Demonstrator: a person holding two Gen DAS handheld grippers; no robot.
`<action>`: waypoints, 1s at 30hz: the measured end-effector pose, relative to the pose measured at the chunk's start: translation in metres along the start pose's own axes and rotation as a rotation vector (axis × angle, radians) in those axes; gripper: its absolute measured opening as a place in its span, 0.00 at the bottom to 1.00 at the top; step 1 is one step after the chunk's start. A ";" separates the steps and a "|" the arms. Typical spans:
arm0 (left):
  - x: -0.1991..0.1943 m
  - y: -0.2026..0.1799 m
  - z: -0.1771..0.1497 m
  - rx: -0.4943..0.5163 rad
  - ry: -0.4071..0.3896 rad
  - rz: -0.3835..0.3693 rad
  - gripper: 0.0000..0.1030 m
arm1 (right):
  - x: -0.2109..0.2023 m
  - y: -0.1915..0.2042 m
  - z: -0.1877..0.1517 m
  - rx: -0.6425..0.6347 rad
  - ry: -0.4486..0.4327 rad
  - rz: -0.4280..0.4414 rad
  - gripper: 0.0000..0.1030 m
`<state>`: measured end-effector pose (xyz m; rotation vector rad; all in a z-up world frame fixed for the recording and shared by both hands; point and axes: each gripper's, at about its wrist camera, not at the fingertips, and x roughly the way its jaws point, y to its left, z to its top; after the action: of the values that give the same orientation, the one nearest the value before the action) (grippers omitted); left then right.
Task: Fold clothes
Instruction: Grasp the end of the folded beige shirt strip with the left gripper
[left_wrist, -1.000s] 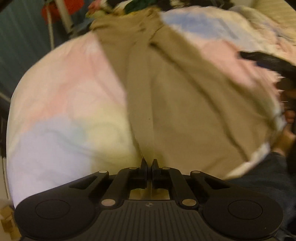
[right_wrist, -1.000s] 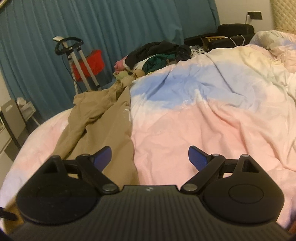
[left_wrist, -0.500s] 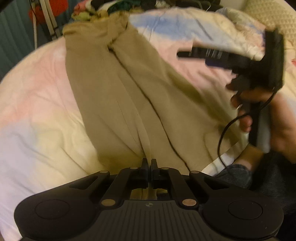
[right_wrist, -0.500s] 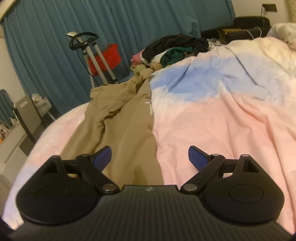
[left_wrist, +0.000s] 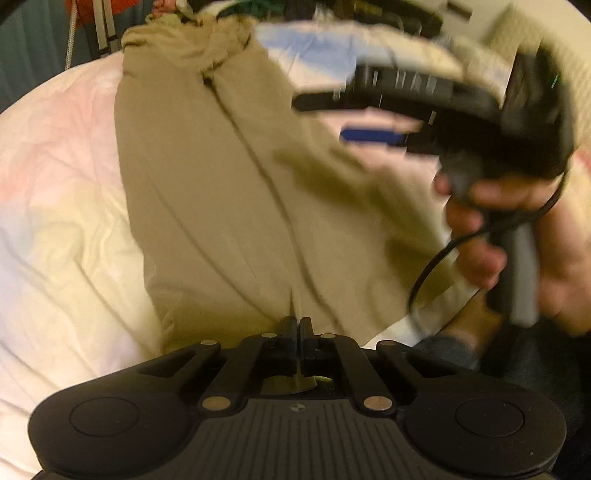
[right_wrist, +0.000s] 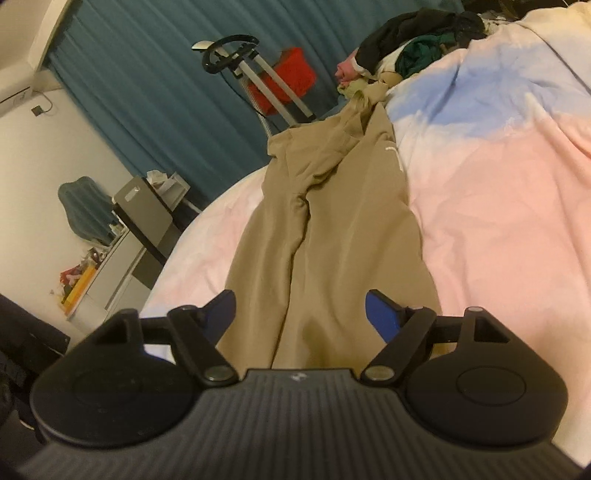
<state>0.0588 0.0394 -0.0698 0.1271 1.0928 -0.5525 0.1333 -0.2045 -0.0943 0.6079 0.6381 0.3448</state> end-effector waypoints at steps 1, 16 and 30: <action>-0.007 0.002 0.003 -0.019 -0.028 -0.027 0.01 | -0.003 -0.002 0.001 0.008 -0.011 -0.012 0.77; -0.008 0.060 0.012 -0.266 0.010 -0.145 0.49 | -0.037 -0.038 0.002 0.129 0.020 -0.165 0.75; 0.017 0.133 0.014 -0.628 0.002 -0.044 0.37 | -0.023 -0.042 -0.006 0.080 0.065 -0.257 0.75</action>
<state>0.1403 0.1420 -0.1004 -0.4441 1.2267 -0.2277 0.1167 -0.2454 -0.1139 0.5844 0.7860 0.0994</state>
